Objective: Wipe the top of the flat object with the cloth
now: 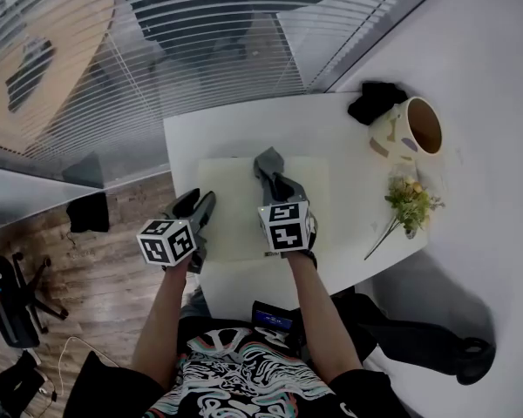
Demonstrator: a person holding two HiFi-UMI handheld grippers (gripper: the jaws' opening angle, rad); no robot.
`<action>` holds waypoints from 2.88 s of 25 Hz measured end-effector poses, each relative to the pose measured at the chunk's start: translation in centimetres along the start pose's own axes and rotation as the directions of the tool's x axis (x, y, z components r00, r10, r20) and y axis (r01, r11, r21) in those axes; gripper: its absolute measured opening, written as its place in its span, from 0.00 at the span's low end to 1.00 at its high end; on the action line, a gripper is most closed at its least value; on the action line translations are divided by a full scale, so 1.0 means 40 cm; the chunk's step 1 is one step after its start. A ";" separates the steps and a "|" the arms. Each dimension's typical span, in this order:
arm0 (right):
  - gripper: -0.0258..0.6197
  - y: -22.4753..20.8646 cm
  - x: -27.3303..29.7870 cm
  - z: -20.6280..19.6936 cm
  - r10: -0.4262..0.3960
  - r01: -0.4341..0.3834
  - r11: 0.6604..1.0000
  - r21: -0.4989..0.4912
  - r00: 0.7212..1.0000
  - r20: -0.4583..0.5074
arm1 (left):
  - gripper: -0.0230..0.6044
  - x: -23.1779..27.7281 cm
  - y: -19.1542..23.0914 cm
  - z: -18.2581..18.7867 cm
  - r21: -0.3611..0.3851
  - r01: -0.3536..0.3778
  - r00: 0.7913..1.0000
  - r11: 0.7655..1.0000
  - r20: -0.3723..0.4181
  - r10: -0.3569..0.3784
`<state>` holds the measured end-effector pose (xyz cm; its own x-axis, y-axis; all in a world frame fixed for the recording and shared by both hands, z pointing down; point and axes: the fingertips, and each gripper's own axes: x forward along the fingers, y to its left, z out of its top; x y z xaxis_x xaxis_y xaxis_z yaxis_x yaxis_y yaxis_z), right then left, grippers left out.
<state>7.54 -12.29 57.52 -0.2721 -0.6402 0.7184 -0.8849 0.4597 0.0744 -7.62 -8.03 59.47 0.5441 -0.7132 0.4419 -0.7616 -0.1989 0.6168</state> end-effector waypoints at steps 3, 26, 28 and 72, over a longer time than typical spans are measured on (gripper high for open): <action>0.06 0.009 0.002 0.002 0.005 -0.005 1.000 -0.004 1.000 -0.001 | 0.37 0.001 0.000 0.000 0.001 0.000 1.000 1.000 -0.001 0.000; 0.06 0.065 0.016 0.024 0.032 -0.032 0.999 -0.013 0.999 0.003 | 0.37 0.003 0.000 -0.003 -0.019 0.013 1.000 1.000 0.003 -0.013; 0.06 0.072 0.018 0.025 0.037 -0.037 0.999 -0.010 0.999 0.004 | 0.37 0.001 -0.001 -0.002 -0.021 0.015 1.000 1.000 0.005 -0.014; 0.06 0.198 0.043 0.058 0.120 -0.120 0.990 -0.069 0.993 0.004 | 0.37 0.002 0.005 -0.007 -0.049 0.030 1.000 0.998 0.006 -0.030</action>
<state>-0.83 -11.19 57.74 -0.3783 -0.5826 0.7194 -0.8175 0.5748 0.0356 -7.64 -7.94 59.79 0.5641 -0.7114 0.4192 -0.7267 -0.1867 0.6611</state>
